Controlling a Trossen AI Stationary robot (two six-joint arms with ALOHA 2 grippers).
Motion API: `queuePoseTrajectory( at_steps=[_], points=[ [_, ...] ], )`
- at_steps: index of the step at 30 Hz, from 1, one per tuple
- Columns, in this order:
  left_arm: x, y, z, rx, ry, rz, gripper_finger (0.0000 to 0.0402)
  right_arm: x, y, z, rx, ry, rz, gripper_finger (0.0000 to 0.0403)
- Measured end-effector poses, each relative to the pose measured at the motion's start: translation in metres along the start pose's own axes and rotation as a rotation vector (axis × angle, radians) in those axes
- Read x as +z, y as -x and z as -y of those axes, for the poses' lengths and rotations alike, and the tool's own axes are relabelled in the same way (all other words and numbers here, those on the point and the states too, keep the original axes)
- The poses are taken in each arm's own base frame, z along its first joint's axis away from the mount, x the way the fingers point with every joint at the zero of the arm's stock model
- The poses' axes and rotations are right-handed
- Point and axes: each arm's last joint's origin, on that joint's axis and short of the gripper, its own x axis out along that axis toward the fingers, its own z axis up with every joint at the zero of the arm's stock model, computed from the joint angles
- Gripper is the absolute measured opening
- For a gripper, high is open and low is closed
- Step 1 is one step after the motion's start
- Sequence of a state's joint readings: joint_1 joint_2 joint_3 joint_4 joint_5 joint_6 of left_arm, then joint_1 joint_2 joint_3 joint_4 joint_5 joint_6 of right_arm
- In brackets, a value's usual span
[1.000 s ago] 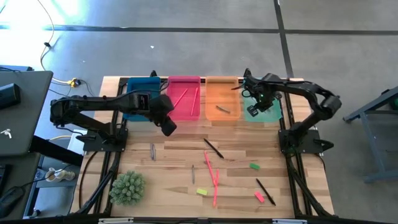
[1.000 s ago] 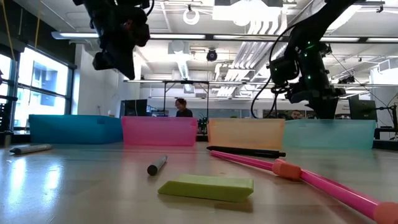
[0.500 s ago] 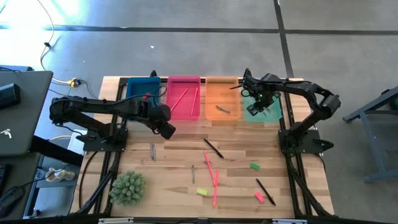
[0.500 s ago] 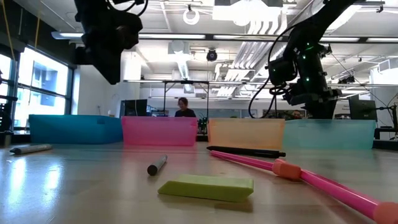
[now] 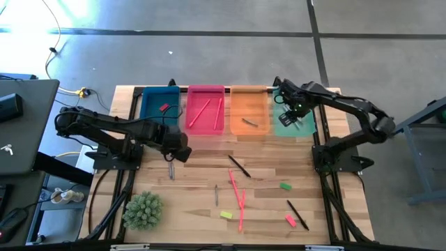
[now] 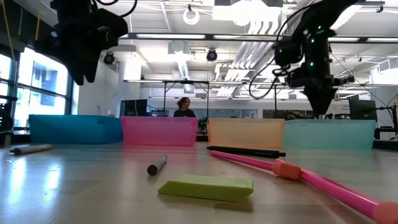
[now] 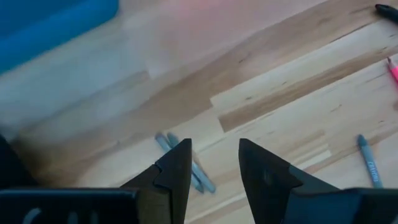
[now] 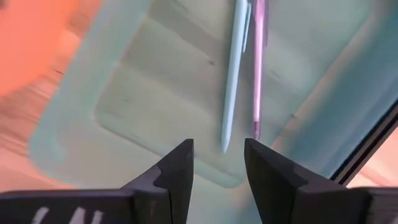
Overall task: Sort crayons/erasers/pens/pencils in bins
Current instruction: Put the gray crayon into the orange bin
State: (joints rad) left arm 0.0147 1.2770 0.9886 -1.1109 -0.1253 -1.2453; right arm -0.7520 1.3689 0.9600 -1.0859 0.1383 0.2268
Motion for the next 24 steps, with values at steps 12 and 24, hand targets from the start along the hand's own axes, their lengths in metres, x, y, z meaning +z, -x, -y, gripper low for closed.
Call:
queuePoseTrajectory(
  at_steps=[12,24],
  points=[
    [-0.042,-0.024,-0.008,0.084,0.212,0.012,0.0119,-0.022,0.041,0.009,0.092,-0.002,0.217,0.0134],
    [-0.062,-0.052,-0.02,0.127,0.368,0.001,0.0119,-0.021,0.047,0.01,0.095,0.066,0.287,0.0134]
  ],
)
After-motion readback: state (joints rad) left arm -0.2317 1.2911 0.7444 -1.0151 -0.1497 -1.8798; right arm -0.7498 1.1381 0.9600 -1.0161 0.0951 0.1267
